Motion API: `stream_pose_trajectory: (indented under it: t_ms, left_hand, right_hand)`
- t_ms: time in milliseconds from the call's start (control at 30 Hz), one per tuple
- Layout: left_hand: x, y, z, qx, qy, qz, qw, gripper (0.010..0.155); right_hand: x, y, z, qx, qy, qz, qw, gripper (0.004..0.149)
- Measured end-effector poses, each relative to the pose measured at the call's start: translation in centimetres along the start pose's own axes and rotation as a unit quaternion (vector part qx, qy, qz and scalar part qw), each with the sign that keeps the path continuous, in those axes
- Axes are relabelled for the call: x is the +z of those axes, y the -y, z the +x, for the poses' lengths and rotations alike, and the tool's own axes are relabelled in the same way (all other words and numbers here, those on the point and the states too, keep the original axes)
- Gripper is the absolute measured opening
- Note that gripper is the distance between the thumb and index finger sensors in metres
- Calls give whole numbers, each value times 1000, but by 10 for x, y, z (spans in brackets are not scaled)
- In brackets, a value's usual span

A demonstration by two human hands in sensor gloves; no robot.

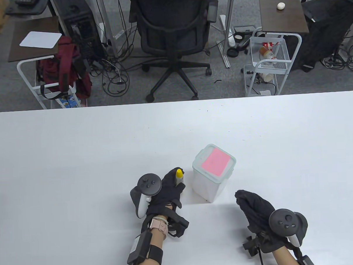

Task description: Squeeze liquid glue on card and attach to container

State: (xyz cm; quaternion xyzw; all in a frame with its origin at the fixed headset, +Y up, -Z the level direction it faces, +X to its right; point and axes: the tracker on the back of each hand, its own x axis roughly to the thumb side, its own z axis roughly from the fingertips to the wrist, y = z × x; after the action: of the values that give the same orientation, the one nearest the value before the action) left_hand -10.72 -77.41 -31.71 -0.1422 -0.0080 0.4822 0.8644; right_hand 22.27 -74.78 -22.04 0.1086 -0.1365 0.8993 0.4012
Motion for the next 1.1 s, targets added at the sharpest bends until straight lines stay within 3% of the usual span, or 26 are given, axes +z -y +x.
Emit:
stream_pose_trajectory:
  t_ms: [400,567,767,900,1100]
  left_hand:
    - [25,-13,-13,5,-14,18,1000,65]
    - [55,-26,-20,26,-6,50,998,68]
    - [85,-20,-21,83,47,69,993,57]
    - [87,-12,-10,71,85,42,993,45]
    - [88,-8,-10,57,88,39,994,43]
  right_hand:
    - [5,-3,2,-4,2,7,1000,38]
    - [6,-6,5,-1,9,5,1000,38]
    - [6,-9,7,-13,12,3,1000,38]
    - [9,-11,6,-17,13,3,1000,38]
    - [9,-11,6,-17,14,-1,1000,38]
